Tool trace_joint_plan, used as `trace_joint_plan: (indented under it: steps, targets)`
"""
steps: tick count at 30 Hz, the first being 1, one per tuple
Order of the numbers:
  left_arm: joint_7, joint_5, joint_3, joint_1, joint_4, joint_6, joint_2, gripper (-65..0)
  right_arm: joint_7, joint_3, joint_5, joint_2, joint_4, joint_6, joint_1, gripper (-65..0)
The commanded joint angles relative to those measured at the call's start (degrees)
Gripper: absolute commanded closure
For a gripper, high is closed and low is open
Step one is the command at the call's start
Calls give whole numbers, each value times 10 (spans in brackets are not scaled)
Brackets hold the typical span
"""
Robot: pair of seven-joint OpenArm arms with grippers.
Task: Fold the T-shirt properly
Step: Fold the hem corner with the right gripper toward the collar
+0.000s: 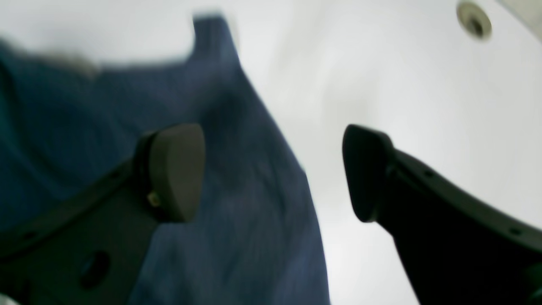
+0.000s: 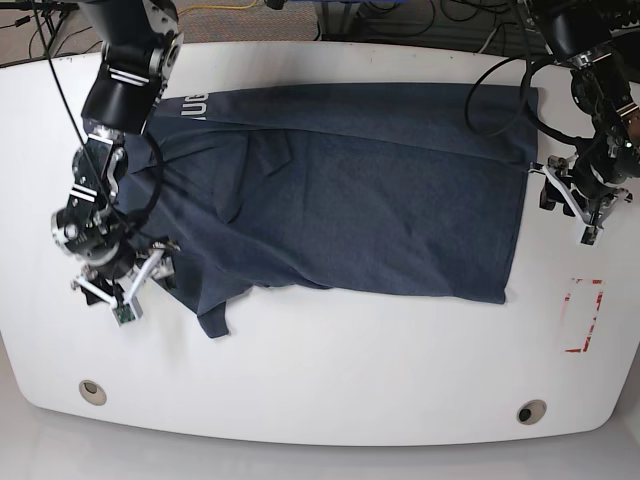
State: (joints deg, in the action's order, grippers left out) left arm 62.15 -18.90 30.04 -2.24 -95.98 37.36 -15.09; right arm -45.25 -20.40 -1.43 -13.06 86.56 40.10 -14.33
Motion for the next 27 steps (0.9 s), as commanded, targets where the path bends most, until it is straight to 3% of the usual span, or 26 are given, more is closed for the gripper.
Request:
trace_joint_plan:
  steps: [1, 11, 27]
  targets:
    - [-7, -5, 3, 6, -10, 0, -10, -235, -12, -1, 24, 14, 78, -1, 29, -488]
    - [-7, -6, 2, 7, -9, 0, -10, -235, -53, 3, 73, 59, 226, -1, 166, -488]
    - [-7, -5, 2, 5, -9, 0, -10, -235, -48, 37, 76, 89, 152, -1, 185, -488]
